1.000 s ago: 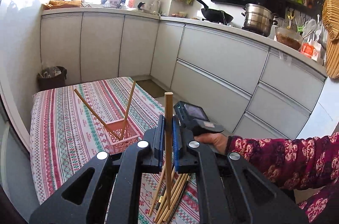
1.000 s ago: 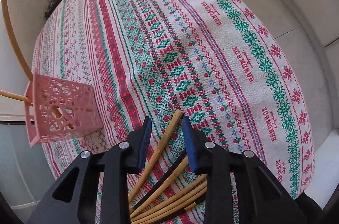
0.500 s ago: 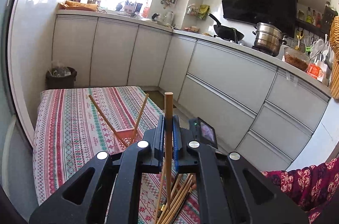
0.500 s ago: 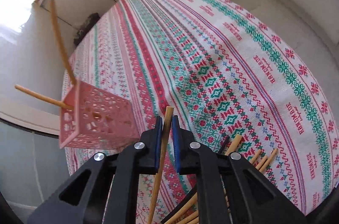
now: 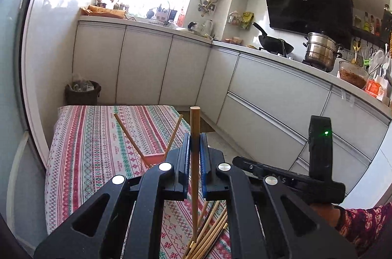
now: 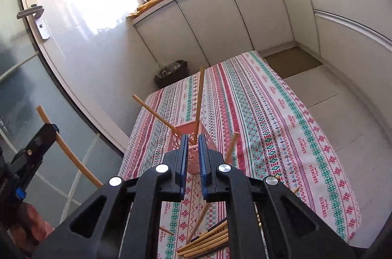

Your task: Organize utensils

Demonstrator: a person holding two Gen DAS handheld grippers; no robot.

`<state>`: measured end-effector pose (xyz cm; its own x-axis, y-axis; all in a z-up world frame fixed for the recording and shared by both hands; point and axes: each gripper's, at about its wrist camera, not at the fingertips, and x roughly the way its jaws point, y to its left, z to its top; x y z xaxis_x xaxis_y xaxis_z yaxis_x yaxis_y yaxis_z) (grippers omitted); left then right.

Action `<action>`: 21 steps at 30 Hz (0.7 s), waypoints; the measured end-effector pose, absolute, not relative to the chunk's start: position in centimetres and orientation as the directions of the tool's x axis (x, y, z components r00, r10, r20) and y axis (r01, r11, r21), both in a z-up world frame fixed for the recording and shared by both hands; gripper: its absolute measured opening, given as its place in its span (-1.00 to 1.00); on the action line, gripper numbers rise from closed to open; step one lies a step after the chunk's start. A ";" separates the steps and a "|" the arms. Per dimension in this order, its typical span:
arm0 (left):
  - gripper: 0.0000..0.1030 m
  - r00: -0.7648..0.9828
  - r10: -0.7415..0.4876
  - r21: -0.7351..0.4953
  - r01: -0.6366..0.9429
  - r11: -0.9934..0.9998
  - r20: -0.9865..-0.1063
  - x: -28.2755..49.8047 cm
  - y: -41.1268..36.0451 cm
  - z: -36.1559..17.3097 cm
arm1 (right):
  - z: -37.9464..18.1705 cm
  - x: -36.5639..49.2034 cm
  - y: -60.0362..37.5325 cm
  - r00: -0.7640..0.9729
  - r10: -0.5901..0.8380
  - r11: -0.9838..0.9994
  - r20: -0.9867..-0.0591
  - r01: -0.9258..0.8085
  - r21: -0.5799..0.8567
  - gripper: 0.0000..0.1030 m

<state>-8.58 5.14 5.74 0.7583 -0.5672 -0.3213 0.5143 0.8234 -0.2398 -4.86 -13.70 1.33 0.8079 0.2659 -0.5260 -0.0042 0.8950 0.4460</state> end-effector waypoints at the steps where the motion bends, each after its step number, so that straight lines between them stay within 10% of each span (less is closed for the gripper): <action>1: -0.88 0.763 -0.563 -0.243 0.508 0.826 -0.318 -8.5 5.2 5.8 | 2.0 -5.2 -14.0 0.813 0.265 0.895 -0.518 -0.009 0.445 -0.83; 9: -0.88 0.777 -0.545 -0.246 0.488 0.837 -0.314 -8.0 4.8 6.1 | 1.6 -4.2 -16.1 0.727 0.268 0.867 -0.633 0.105 0.487 -0.79; 12: -0.88 0.775 -0.546 -0.252 0.486 0.837 -0.319 -7.8 4.6 5.9 | -3.4 -0.2 -18.0 0.556 0.335 0.811 -0.761 0.240 0.533 -0.22; 21: -0.88 0.767 -0.570 -0.270 0.505 0.820 -0.295 -7.6 5.3 6.1 | -13.4 9.5 -16.7 0.252 0.209 0.872 -0.945 0.389 0.297 -0.35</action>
<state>-7.57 5.34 6.10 0.7673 -0.5696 -0.2947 0.5050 0.8199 -0.2697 9.50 -16.74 -13.36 0.2524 0.2093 -0.9447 0.3891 0.8720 0.2971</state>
